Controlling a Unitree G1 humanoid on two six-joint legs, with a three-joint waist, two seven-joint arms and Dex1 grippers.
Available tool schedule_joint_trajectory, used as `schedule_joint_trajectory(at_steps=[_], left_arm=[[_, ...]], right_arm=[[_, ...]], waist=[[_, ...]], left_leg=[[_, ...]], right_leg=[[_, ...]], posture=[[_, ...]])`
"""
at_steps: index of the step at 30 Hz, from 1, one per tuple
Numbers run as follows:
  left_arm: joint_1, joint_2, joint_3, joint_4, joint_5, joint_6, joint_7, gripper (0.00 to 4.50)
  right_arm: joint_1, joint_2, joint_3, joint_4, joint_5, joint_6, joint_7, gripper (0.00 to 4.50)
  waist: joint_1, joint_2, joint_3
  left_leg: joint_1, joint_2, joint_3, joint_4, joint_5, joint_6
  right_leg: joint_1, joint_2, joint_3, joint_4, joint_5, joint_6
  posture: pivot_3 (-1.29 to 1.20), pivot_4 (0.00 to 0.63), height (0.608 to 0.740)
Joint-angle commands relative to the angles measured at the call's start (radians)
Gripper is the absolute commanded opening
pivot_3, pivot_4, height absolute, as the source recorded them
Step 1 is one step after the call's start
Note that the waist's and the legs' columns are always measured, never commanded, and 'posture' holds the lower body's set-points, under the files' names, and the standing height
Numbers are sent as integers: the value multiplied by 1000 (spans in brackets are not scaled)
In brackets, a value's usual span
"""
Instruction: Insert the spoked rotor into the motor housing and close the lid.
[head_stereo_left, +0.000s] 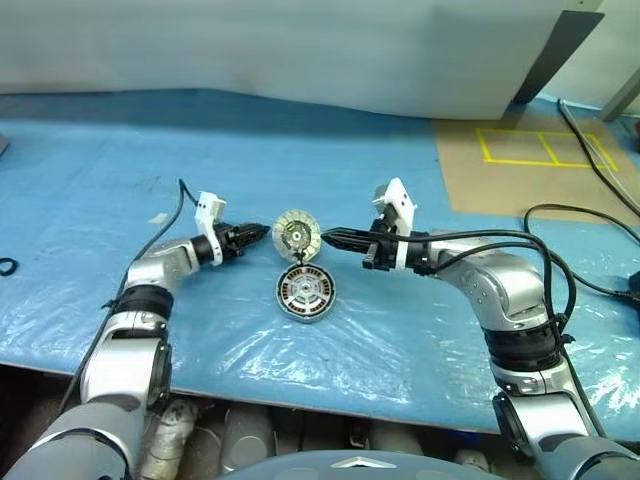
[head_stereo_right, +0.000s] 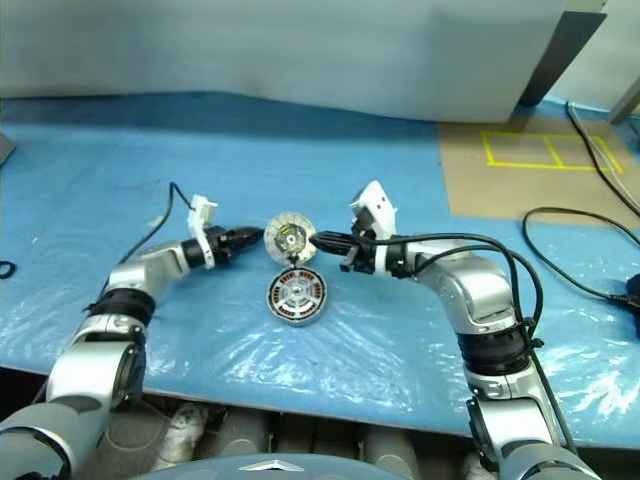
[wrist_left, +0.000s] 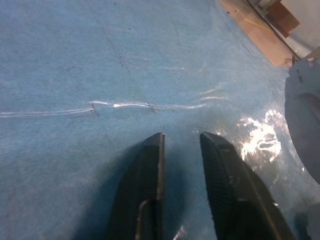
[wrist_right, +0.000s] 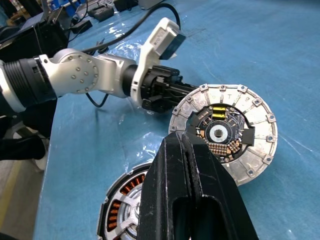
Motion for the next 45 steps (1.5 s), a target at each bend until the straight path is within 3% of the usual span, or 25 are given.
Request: schedule_joint_trajectory(at_steps=[1, 7, 18, 30, 34, 45], left_arm=[[-102, -27, 26, 97, 10, -56, -38, 1199], [-183, -86, 0, 172, 61, -94, -133, 1199], [-182, -156, -43, 147, 128, -118, -260, 1199], [-60, -167, -177, -187, 138, -70, -469, 1199], [-23, -160, -212, -246, 150, -80, -458, 1199], [-35, -137, -135, -188, 118, -76, -337, 1199]], right_arm=[[8, -22, -58, -84, 64, 51, -34, 0], [60, -83, -89, -124, 95, 88, -74, 0], [144, -108, -163, -199, 148, 117, -171, 0], [173, -129, -165, -186, 156, 88, -201, 0], [173, -132, -168, -175, 155, 83, -205, 0], [178, -154, -229, -210, 254, 112, -166, 0]], waist=[[8, 0, 0], [16, -1, 0], [16, -2, 1], [16, -2, 1], [15, -2, 1], [16, -2, 1]], left_leg=[[0, 0, 0, 0, 0, 0], [0, -5, -1, -1, 0, 0], [0, -5, -1, -1, 0, 0], [0, -5, -1, -2, 0, 0], [0, -5, -1, -2, 0, 0], [0, -5, -1, -1, 0, 0]], right_leg=[[0, 0, 0, -1, 0, 0], [2, -4, 0, -3, 1, 3], [2, -5, 0, -3, 2, 3], [2, -5, 0, -4, 2, 3], [2, -5, 0, -3, 2, 3], [2, -5, 0, -3, 2, 3]], posture=[[0, 150, 740], [0, 150, 740], [0, 150, 740], [0, 150, 740], [0, 150, 740], [0, 150, 740]])
